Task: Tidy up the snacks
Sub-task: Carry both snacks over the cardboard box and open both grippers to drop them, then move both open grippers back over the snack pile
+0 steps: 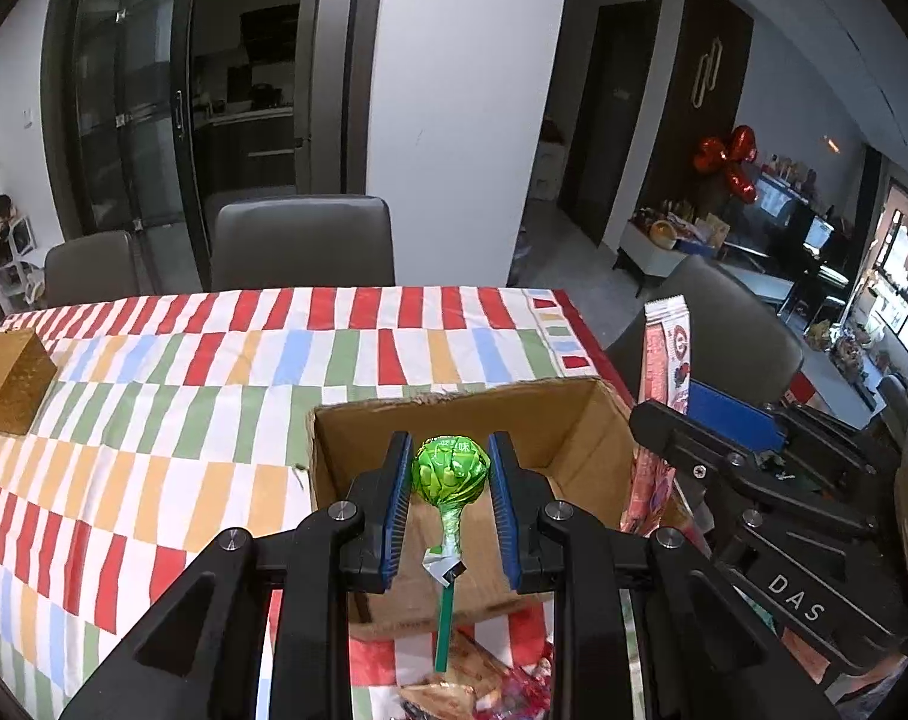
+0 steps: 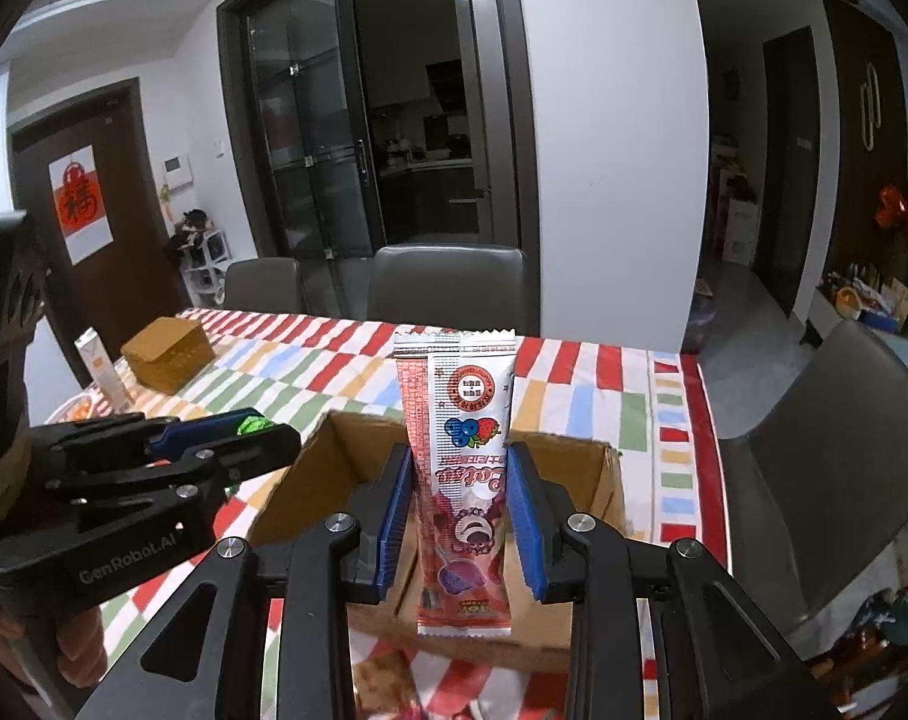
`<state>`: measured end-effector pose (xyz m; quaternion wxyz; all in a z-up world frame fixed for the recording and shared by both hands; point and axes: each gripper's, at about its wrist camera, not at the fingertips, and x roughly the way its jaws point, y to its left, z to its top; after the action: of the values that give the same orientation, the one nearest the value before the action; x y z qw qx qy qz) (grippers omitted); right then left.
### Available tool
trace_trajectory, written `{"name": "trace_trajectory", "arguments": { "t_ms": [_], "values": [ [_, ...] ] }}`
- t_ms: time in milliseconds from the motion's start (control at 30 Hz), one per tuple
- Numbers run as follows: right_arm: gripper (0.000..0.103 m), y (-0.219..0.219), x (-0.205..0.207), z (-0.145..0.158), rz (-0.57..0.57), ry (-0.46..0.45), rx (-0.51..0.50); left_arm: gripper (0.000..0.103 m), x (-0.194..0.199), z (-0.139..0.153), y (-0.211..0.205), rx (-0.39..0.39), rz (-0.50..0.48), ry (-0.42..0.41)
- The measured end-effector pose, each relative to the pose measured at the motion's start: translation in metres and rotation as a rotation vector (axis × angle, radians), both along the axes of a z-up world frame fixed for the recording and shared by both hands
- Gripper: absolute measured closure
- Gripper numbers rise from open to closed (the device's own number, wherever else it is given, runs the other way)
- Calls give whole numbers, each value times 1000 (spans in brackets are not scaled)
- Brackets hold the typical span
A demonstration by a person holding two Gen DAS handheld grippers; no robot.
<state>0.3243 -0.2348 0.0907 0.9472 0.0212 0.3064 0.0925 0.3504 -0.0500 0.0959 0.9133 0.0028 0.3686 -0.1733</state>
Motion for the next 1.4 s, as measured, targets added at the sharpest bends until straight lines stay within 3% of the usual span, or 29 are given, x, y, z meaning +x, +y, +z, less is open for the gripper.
{"name": "trace_trajectory", "arguments": {
  "t_ms": [167,233,300,600,1067,1400],
  "values": [
    [71,-2,16,-13,-12,40,-15,74,19,-9,-6,23,17,32],
    [65,-2,21,-20,-9,60,-20,61,19,-12,-8,55,39,24],
    [50,-4,20,-27,-18,80,-17,48,16,-12,-5,75,57,6],
    [50,-5,-13,-31,-18,51,-10,33,-29,-11,7,108,88,-59],
    [50,7,-84,-27,4,-35,-21,30,-109,-8,25,119,104,-119],
    [45,18,-126,-46,27,-34,-23,30,-157,-25,38,137,110,-129]
  ]
}}
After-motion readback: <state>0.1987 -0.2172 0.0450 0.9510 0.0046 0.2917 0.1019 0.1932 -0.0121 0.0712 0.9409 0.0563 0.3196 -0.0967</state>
